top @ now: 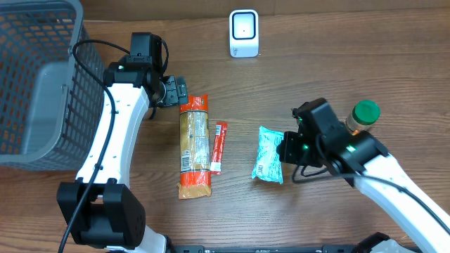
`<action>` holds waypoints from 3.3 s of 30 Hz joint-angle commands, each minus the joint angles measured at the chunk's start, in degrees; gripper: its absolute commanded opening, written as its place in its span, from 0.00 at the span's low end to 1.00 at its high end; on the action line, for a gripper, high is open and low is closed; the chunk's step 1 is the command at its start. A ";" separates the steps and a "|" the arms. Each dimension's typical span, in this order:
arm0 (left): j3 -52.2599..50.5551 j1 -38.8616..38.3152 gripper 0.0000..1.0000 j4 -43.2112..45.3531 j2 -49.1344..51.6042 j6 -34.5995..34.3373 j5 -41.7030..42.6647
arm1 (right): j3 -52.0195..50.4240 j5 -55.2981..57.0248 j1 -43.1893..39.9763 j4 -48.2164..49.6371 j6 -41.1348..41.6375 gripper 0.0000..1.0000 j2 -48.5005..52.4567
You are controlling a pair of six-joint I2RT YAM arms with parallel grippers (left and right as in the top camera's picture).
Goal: Scan the item barcode
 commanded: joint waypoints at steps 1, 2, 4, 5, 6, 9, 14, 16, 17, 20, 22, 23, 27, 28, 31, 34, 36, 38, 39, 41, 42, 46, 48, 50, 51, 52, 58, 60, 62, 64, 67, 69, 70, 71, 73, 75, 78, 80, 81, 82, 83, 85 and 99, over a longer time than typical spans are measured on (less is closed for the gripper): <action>0.87 -0.02 1.00 -0.02 -0.70 0.26 -0.42 | 1.40 -3.65 0.02 0.13 -8.11 0.04 -5.62; 0.87 -0.02 1.00 -0.02 -0.70 0.26 -0.42 | 1.40 -3.65 0.02 0.11 -8.37 0.04 -6.47; 0.87 -0.02 1.00 -0.02 -0.70 0.26 -0.42 | 1.40 -3.63 0.02 0.11 -8.46 0.04 -7.52; 0.87 -0.02 1.00 -0.02 -0.70 0.26 -0.42 | 1.40 -3.63 0.00 0.11 -8.46 0.04 -7.78; 0.87 -0.02 1.00 -0.02 -0.70 0.26 -0.42 | 1.40 -3.63 0.00 -0.07 -8.44 0.08 -7.80; 0.87 -0.02 1.00 -0.02 -0.70 0.26 -0.42 | 1.40 -3.65 0.02 -1.70 -8.44 0.09 -7.72; 0.87 -0.02 1.00 -0.02 -0.70 0.26 -0.42 | 1.40 -3.58 0.00 -2.14 -8.44 0.04 -7.63; 0.87 -0.02 1.00 -0.02 -0.70 0.26 -0.42 | 1.40 -3.45 0.00 -2.14 -8.44 0.04 -7.63; 0.87 -0.02 1.00 -0.02 -0.70 0.26 -0.42 | 1.40 -3.39 0.00 -2.14 -8.44 0.04 -7.63; 0.87 -0.02 1.00 -0.02 -0.70 0.26 -0.42 | 1.40 -3.41 0.00 -1.92 -8.44 0.04 -7.63; 0.87 -0.02 1.00 -0.02 -0.70 0.26 -0.42 | 1.40 -3.39 0.00 -1.79 -8.44 0.04 -7.63; 0.87 -0.02 1.00 -0.02 -0.70 0.26 -0.42 | 1.40 -3.39 0.00 -1.77 -8.44 0.09 -7.63; 0.87 -0.02 1.00 -0.02 -0.70 0.26 -0.42 | 1.38 -2.43 0.02 -1.84 -8.44 0.47 -7.56; 0.87 -0.02 1.00 -0.02 -0.70 0.26 -0.42 | 1.33 -1.79 0.02 -1.84 -8.44 0.49 -7.56; 0.87 -0.02 1.00 -0.02 -0.70 0.26 -0.42 | 1.03 0.87 0.00 -1.84 -8.35 0.49 -7.28; 0.87 -0.02 1.00 -0.02 -0.70 0.26 -0.42 | 0.52 1.57 0.02 -1.99 -7.37 0.49 -6.21; 0.87 -0.02 1.00 -0.02 -0.70 0.26 -0.42 | -0.13 1.60 0.02 -1.88 -5.01 0.49 -5.11; 0.87 -0.02 1.00 -0.02 -0.70 0.26 -0.42 | -1.22 2.71 0.02 -1.57 -1.62 0.49 -3.21; 0.87 -0.02 1.00 -0.02 -0.70 0.26 -0.42 | -1.66 4.55 0.02 -1.75 0.20 0.51 -1.49; 0.87 -0.02 1.00 -0.02 -0.70 0.26 -0.42 | -2.14 6.21 0.02 -1.77 2.25 0.55 0.96; 0.87 -0.02 1.00 -0.02 -0.70 0.26 -0.42 | -2.23 6.75 0.02 -1.73 2.91 0.56 2.16; 0.87 -0.02 1.00 -0.02 -0.70 0.26 -0.42 | -2.25 8.46 0.00 -1.20 4.17 0.60 7.65; 0.87 -0.02 1.00 -0.02 -0.70 0.26 -0.42 | -2.25 8.68 0.02 -0.85 4.33 0.62 10.54; 0.87 -0.02 1.00 -0.02 -0.70 0.26 -0.42 | -2.25 8.68 0.02 -0.35 4.35 0.63 13.20; 0.87 -0.02 1.00 -0.02 -0.70 0.26 -0.42 | -2.25 8.66 0.02 -0.17 4.35 0.64 14.23; 0.87 -0.02 1.00 -0.02 -0.70 0.26 -0.42 | -2.25 8.66 0.02 0.24 4.35 0.64 15.47; 0.87 -0.02 1.00 -0.02 -0.70 0.26 -0.42 | -2.27 9.68 0.00 2.60 6.40 0.68 20.24; 0.87 -0.02 1.00 -0.02 -0.70 0.26 -0.42 | -2.27 11.26 0.00 2.58 9.05 0.68 21.05; 0.87 -0.02 1.00 -0.02 -0.70 0.26 -0.42 | -2.27 12.13 0.00 2.60 10.64 0.68 21.35; 0.87 -0.02 1.00 -0.02 -0.70 0.26 -0.42 | -2.27 12.11 0.00 2.89 10.73 0.68 21.35; 0.87 -0.02 1.00 -0.02 -0.70 0.26 -0.42 | -2.27 12.02 0.00 3.17 10.73 0.64 21.35; 0.87 -0.02 1.00 -0.02 -0.70 0.26 -0.42 | -2.27 11.98 0.00 3.50 10.69 0.64 21.35; 0.87 -0.04 1.00 -0.02 -0.70 0.26 -0.42 | -2.27 11.74 0.00 3.67 10.71 0.63 21.35; 0.87 -0.04 1.00 -0.02 -0.70 0.26 -0.42 | -2.27 11.21 0.00 3.96 10.67 0.63 21.35; 0.87 -0.04 1.00 -0.02 -0.70 0.26 -0.42 | -2.27 9.44 0.00 5.01 9.60 0.61 21.35; 0.87 -0.04 1.00 -0.02 -0.70 0.26 -0.42 | -2.27 6.45 0.00 6.45 7.82 0.61 21.35; 0.87 -0.02 1.00 -0.02 -0.70 0.26 -0.42 | -2.27 3.10 0.00 8.35 7.72 0.61 21.35; 0.87 -0.02 1.00 -0.02 -0.70 0.26 -0.42 | -2.27 1.92 0.00 9.46 7.74 0.61 21.35; 0.87 -0.02 1.00 -0.02 -0.70 0.26 -0.42 | -2.27 2.03 0.00 9.57 7.72 0.61 21.35; 0.87 -0.04 1.00 -0.02 -0.70 0.26 -0.42 | -2.27 2.49 -0.07 9.57 7.69 0.62 21.38; 0.87 -0.04 1.00 -0.02 -0.70 0.26 -0.42 | -2.27 3.21 -0.11 9.35 7.67 0.62 21.35; 0.87 -0.04 1.00 -0.02 -0.70 0.26 -0.42 | -2.27 5.57 -0.11 8.15 6.45 0.62 21.35; 0.87 -0.02 1.00 -0.02 -0.70 0.26 -0.42 | -2.27 1.79 0.02 -2.21 1.95 0.63 21.35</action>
